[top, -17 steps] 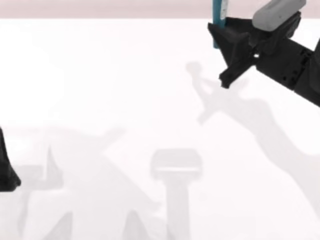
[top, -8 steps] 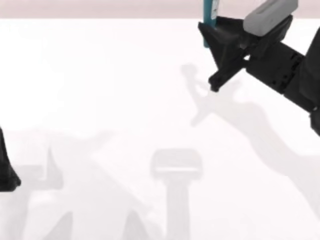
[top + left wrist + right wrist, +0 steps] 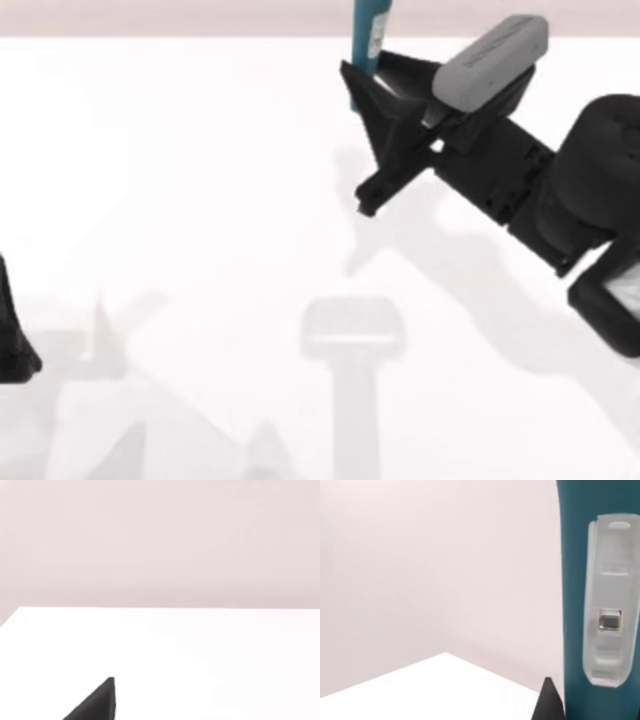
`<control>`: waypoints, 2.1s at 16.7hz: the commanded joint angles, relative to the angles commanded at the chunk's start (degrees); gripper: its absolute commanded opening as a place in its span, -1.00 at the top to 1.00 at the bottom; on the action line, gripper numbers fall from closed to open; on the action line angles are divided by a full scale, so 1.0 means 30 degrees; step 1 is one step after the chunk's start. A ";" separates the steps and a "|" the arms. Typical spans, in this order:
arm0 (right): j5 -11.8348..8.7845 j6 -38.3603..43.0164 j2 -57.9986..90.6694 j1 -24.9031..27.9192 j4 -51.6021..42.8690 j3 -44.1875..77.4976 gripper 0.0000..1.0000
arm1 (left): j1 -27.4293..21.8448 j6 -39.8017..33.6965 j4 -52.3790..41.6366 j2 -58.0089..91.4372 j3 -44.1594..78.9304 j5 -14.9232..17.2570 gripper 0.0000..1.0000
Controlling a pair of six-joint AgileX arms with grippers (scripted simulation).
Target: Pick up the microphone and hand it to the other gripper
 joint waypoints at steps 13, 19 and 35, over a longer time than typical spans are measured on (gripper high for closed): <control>0.0000 0.0000 0.0000 0.0000 0.0000 0.0000 1.00 | -0.0744 0.0232 0.0700 0.2105 0.1383 0.1602 -1.00; 0.0000 0.0000 0.0000 0.0000 0.0000 0.0000 1.00 | -0.2876 0.0867 0.3600 1.0424 0.6460 0.6470 -1.00; 0.0000 0.0000 0.0000 0.0000 0.0000 0.0000 1.00 | -0.6096 0.2158 0.8172 2.3395 1.4314 1.3927 -1.00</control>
